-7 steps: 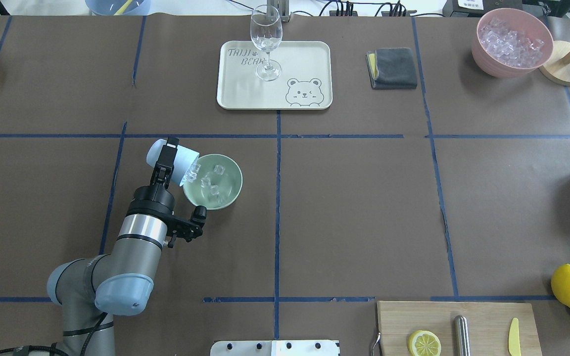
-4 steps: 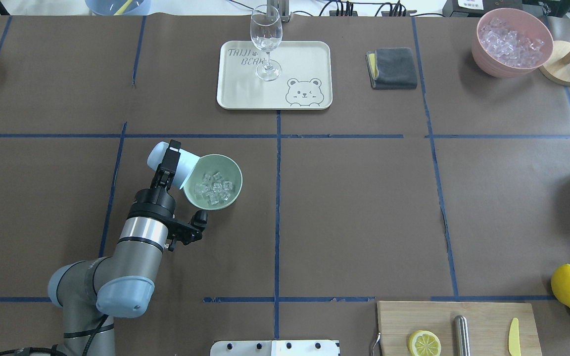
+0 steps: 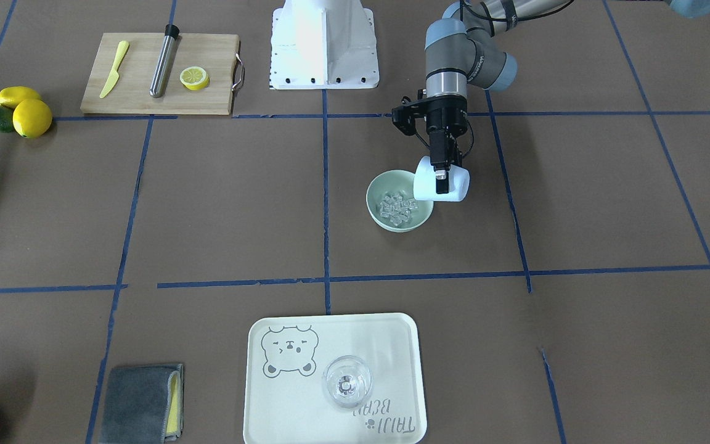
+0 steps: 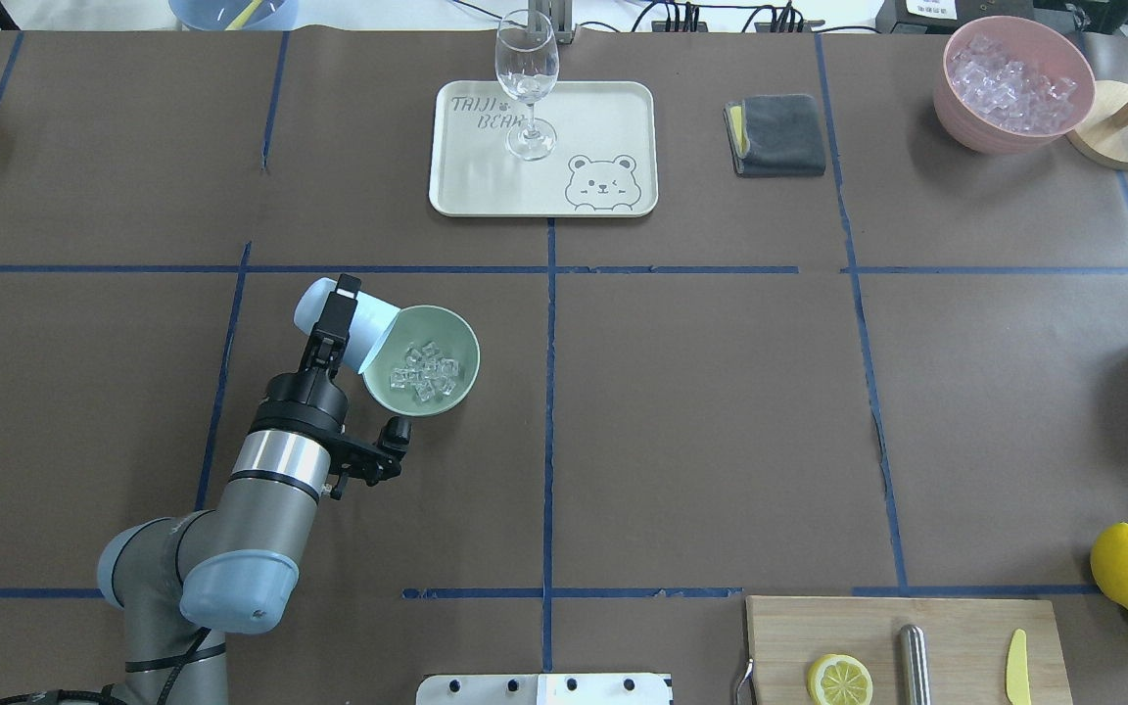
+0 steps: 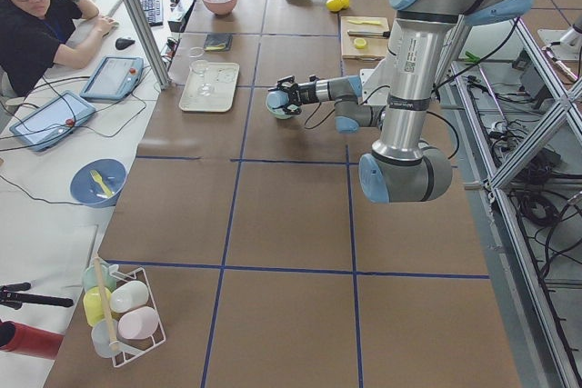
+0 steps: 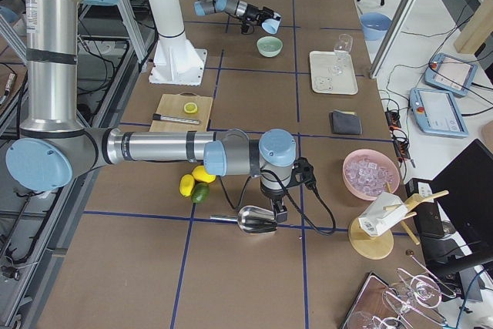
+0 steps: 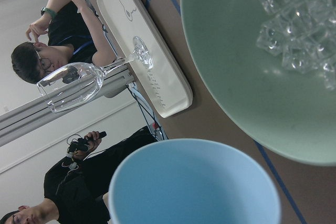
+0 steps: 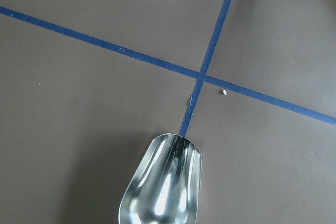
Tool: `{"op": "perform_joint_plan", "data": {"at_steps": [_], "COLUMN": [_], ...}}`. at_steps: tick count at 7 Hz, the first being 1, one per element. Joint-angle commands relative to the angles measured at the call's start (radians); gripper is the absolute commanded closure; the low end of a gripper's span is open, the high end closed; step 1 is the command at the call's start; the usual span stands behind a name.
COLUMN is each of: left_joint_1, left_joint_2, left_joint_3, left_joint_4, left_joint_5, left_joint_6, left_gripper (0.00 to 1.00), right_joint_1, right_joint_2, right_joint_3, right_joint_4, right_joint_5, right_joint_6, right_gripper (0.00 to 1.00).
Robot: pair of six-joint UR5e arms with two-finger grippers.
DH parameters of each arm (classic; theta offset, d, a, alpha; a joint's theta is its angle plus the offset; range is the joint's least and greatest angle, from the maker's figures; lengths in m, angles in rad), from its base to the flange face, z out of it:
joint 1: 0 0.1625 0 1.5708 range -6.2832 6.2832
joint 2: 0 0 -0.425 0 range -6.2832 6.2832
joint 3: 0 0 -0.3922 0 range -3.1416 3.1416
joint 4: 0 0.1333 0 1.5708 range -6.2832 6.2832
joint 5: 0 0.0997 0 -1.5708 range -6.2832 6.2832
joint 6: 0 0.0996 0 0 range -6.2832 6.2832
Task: Pour ice into bowl
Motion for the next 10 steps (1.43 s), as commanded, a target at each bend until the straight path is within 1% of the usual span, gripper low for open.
{"op": "perform_joint_plan", "data": {"at_steps": [1,2,3,4,5,6,7,8,9,10], "left_joint_1": [0.002,0.005,0.025,0.053,0.076,0.080,0.087,0.088,0.088,0.088], "left_joint_2": [0.009,0.012,0.008,0.005,0.000,-0.023,-0.040,-0.044,-0.044,-0.043], "left_joint_3": [0.020,0.059,0.126,0.129,0.116,0.081,0.059,0.051,0.044,0.035], "left_joint_4": [-0.370,-0.536,-0.679,-0.738,-0.741,-0.741,-0.741,-0.741,-0.740,-0.741], "left_joint_5": [-0.002,-0.002,-0.002,-0.004,-0.004,-0.027,-0.031,-0.034,-0.036,-0.088], "left_joint_6": [-0.009,-0.071,-0.264,-0.505,-0.762,-0.947,-1.067,-1.272,-1.352,-1.462], "left_gripper": [1.00,1.00,1.00,1.00,1.00,1.00,1.00,1.00,1.00,1.00], "right_joint_1": [0.000,0.000,0.000,0.000,0.002,0.003,0.003,0.003,0.003,0.005], "right_joint_2": [0.003,0.003,0.003,0.004,0.004,0.006,0.007,0.007,0.007,0.007], "right_joint_3": [0.000,0.000,0.001,0.002,0.003,0.003,0.003,0.003,0.003,0.005], "right_joint_4": [0.000,0.000,0.000,0.000,0.000,0.000,0.002,0.002,0.002,0.002], "right_joint_5": [0.000,0.000,0.000,0.002,0.002,0.002,0.002,0.003,0.002,0.002], "right_joint_6": [0.000,0.000,0.000,0.000,0.000,0.000,0.000,0.000,0.000,0.000], "right_gripper": [0.00,0.00,0.00,0.00,0.00,0.00,0.00,0.00,0.00,0.00]}}
